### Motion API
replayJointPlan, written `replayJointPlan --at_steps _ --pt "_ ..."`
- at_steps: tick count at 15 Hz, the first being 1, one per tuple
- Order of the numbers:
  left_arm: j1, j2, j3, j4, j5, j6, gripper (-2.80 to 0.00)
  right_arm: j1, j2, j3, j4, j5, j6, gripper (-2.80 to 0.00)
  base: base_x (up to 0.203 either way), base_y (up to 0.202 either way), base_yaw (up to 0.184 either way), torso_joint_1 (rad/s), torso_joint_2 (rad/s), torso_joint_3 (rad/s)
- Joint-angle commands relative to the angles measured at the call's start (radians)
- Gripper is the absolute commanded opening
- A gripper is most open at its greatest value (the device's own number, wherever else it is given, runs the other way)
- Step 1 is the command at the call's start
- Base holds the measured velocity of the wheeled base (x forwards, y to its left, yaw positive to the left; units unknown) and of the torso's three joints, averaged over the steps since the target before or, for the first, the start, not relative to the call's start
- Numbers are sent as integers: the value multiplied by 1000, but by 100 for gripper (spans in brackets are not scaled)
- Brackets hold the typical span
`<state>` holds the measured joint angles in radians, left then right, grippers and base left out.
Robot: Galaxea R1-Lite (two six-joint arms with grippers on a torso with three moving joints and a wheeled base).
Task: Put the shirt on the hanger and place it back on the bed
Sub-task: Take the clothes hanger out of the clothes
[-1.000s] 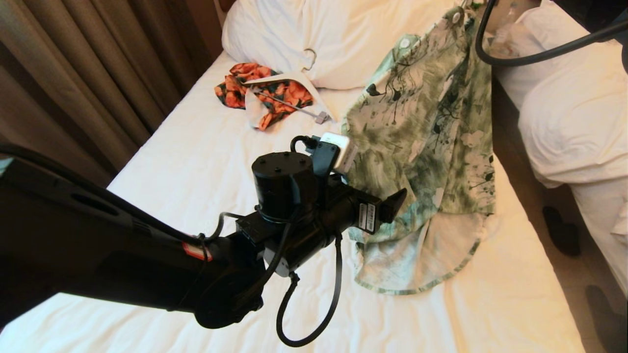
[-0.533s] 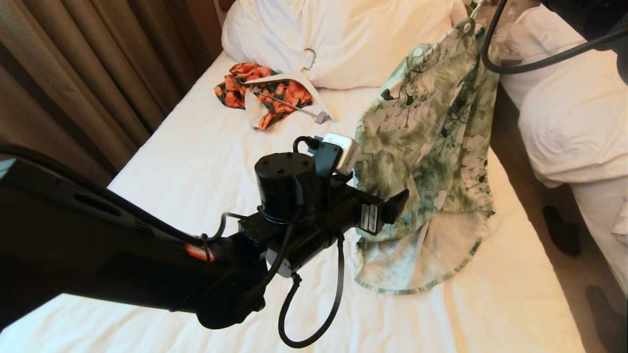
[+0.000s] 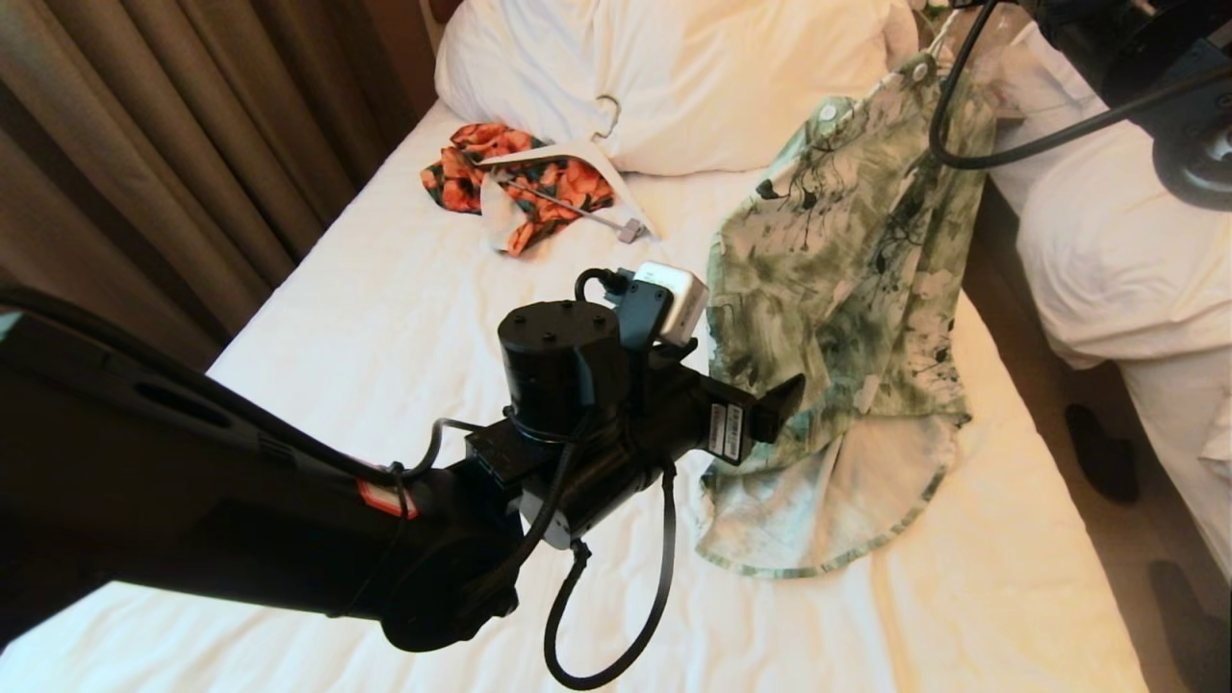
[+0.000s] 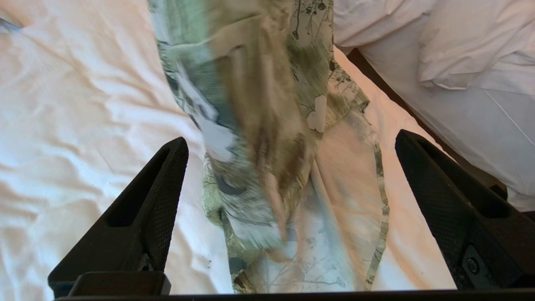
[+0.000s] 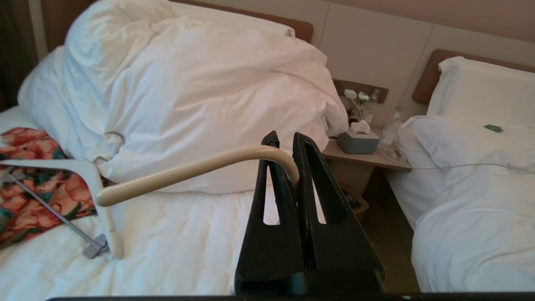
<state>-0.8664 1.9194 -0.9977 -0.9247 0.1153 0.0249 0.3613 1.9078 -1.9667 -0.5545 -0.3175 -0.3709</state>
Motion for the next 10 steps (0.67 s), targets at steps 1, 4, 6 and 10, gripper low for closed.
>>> replayJointPlan --at_steps 1,4,6,10 --pt "1 -3 5 -6 1 0 0 -1 32 -7 -7 -8 -11 -280 0 0 0 0 0 0" --pt "1 -6 14 -10 1 0 0 16 64 -18 -2 -62 -46 -280 0 0 0 0 0 0" --pt "-4 -13 24 -10 1 1 0 47 63 -20 23 -73 -52 -280 0 0 0 0 0 0" --pt "-3 -45 50 -10 1 1 0 89 52 -34 109 -119 -76 -280 0 0 0 0 0 0"
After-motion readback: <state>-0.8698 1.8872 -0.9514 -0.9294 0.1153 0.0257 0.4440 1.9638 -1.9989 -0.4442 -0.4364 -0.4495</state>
